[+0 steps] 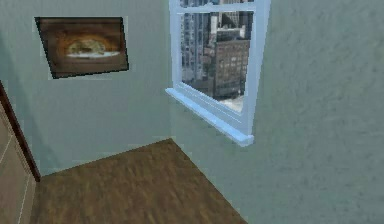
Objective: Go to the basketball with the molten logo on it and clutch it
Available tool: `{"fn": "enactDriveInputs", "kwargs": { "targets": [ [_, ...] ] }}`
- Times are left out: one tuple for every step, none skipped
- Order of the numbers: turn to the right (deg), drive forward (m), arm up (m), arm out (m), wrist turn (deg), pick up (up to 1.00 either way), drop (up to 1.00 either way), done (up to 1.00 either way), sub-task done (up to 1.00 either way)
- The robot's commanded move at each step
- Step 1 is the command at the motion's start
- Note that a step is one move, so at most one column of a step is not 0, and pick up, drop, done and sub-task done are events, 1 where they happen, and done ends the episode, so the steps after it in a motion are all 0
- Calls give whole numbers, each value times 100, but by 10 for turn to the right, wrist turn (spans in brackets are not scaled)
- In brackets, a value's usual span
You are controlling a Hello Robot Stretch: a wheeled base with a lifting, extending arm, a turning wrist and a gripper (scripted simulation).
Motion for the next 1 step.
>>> {"fn": "enactDriveInputs", "kwargs": {
  "targets": [
    [0, 0, 0, 0, 0, 100, 0, 0, 0]
  ]
}}
